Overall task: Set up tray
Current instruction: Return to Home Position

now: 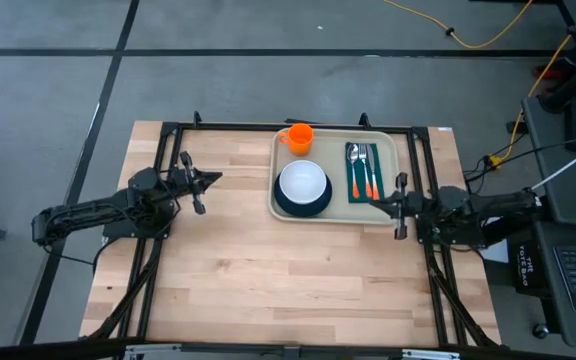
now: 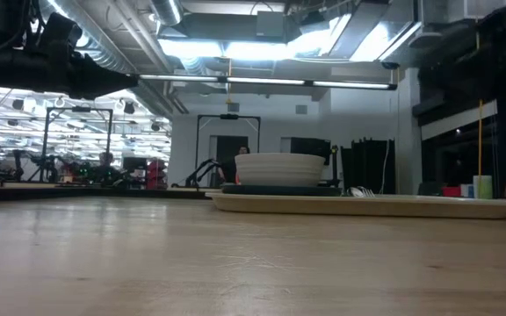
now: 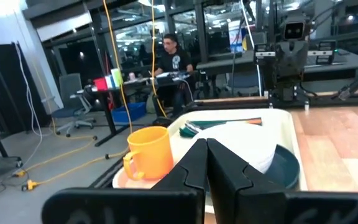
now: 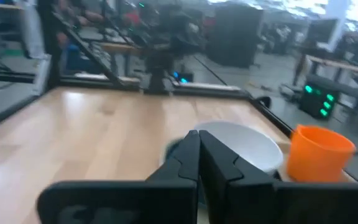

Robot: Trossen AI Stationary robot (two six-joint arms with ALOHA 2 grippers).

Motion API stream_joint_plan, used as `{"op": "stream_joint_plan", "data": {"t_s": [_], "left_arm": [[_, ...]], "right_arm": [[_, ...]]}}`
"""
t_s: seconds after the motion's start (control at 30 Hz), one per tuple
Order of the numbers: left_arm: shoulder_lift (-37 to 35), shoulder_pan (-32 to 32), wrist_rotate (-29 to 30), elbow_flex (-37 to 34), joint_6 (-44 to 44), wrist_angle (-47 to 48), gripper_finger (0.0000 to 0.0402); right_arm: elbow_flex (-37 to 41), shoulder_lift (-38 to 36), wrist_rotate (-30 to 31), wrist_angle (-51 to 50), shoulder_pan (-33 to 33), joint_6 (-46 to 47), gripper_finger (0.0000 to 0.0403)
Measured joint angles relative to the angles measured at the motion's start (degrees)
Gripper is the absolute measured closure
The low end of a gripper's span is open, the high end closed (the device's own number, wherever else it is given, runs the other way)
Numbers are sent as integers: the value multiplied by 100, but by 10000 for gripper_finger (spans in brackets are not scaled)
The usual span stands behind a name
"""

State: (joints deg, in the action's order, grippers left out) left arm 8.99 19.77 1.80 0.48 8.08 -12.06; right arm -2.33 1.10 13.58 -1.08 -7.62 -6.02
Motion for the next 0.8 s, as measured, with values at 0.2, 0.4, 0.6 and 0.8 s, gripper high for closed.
{"op": "stream_joint_plan", "data": {"t_s": [0.2, 0.4, 0.6, 0.8], "left_arm": [[11, 0, 7, 1, 4, 29, 399], [11, 0, 12, 1, 15, 27, 394], [13, 0, 12, 1, 15, 27, 397], [13, 0, 11, 1, 15, 27, 398]], "right_arm": [[197, 15, -461, 418, 54, -235, 396], [197, 128, -1417, 252, 48, 149, 396], [197, 191, -1351, 280, 55, -276, 395], [197, 191, -1274, 300, 55, -197, 395]]}}
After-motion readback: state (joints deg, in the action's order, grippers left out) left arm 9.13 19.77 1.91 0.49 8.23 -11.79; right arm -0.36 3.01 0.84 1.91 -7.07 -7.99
